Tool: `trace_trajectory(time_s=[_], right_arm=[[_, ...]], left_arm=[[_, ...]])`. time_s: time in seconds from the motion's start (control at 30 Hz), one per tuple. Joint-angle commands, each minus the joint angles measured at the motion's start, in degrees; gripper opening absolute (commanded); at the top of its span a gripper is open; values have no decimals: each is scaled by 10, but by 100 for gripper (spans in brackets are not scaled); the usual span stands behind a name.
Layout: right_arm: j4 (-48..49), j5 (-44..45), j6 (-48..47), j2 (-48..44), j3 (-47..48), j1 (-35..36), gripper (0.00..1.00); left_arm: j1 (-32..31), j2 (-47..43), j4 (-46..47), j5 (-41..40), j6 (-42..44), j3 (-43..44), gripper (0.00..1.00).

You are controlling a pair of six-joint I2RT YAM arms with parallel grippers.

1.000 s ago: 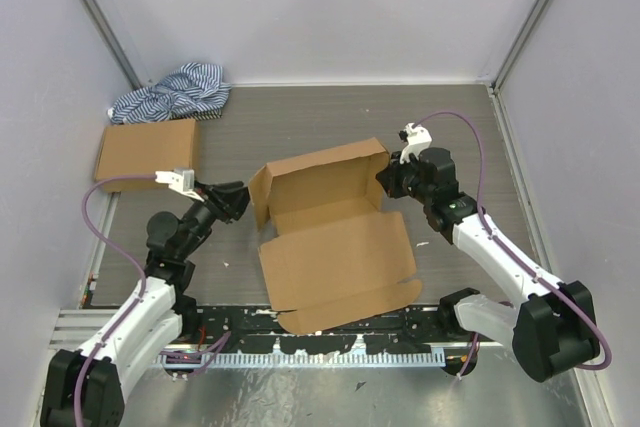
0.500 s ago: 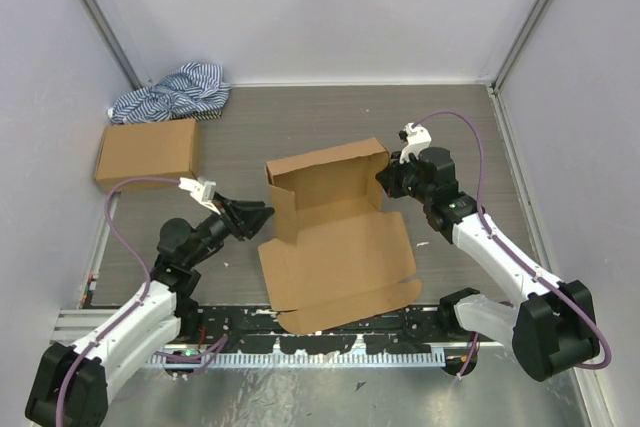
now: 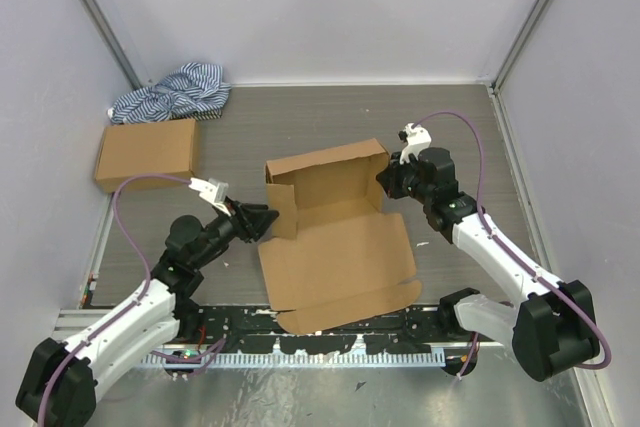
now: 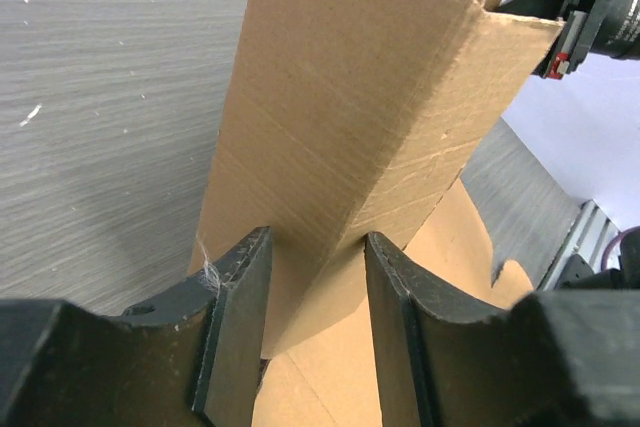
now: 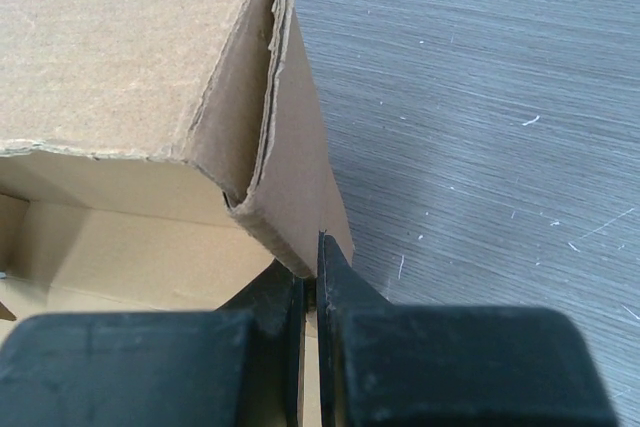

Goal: Fold the paper box

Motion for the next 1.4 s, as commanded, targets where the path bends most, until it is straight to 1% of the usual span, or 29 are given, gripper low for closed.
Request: trace_trajectory(time_s=[0.0,0.2,0.47,0.57,0.87,1.07,1.2,1.37], right_arm=[[-7,-18,10,-10,25,3,1],[1,-11,36,-6,14,6,1],[7,21,58,-25,-1,24,1],[1,32,60,-34,-1,26,1],[0,50,65,-40,0,31,1],[10,49,73,-40,-1,40,1],[10,57,75,-38,1,50,1],[11,69,79,-38,1,62,1]], left_arm=[[-3,-9,-28,-41,34,42,48],[-10,-4,-52,-65,41,63,44],[-54,67,-64,-114,63,100,40],[-75,81,-89,-159,75,119,39],[-110,110,-168,-280,95,177,38],[-126,146,-163,-323,96,194,40],[-128,170,-149,-337,97,199,41],[-128,195,-127,-375,100,201,41]])
